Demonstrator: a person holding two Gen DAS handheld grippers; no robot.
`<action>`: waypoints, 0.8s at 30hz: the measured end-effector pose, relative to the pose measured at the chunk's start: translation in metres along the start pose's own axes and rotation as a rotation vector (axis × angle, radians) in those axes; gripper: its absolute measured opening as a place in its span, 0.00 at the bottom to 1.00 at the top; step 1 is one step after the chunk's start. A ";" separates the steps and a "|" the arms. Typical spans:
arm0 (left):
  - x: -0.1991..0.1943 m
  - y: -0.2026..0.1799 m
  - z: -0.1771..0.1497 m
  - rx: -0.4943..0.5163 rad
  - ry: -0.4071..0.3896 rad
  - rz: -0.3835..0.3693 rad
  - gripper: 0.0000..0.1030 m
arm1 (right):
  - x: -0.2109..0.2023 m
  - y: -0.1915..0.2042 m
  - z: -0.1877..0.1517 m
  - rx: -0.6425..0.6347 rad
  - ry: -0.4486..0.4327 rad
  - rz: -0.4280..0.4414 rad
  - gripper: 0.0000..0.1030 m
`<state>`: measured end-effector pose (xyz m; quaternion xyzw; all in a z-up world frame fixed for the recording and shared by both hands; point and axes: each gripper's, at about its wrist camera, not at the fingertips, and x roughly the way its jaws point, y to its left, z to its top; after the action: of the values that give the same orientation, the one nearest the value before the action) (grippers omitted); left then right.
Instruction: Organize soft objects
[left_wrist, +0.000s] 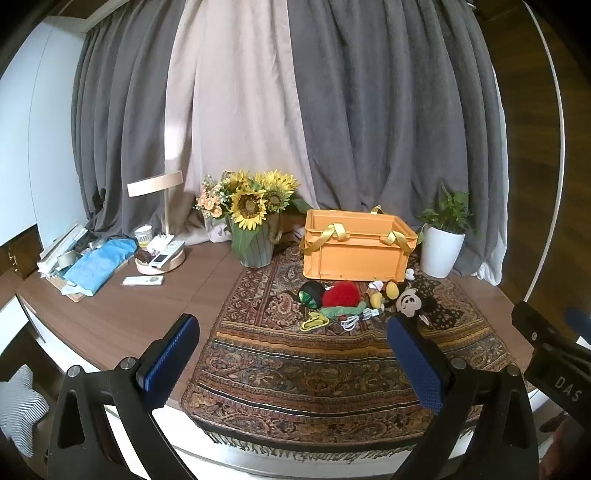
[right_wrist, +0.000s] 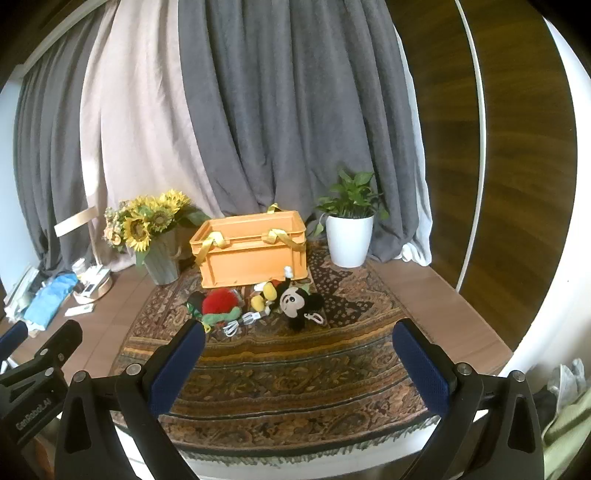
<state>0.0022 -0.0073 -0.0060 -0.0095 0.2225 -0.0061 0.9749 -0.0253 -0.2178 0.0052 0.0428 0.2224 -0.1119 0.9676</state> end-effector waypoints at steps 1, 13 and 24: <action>0.000 0.000 0.000 0.000 0.001 0.001 1.00 | 0.001 -0.001 0.001 0.002 -0.001 0.001 0.99; 0.003 -0.002 0.002 0.002 0.012 -0.005 1.00 | 0.002 -0.003 -0.002 0.004 -0.005 0.002 0.99; 0.004 -0.003 0.006 0.004 0.015 -0.004 1.00 | 0.006 -0.003 -0.003 0.006 -0.006 0.001 0.99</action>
<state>0.0081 -0.0105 -0.0024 -0.0079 0.2297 -0.0085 0.9732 -0.0224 -0.2217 -0.0004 0.0454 0.2192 -0.1120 0.9682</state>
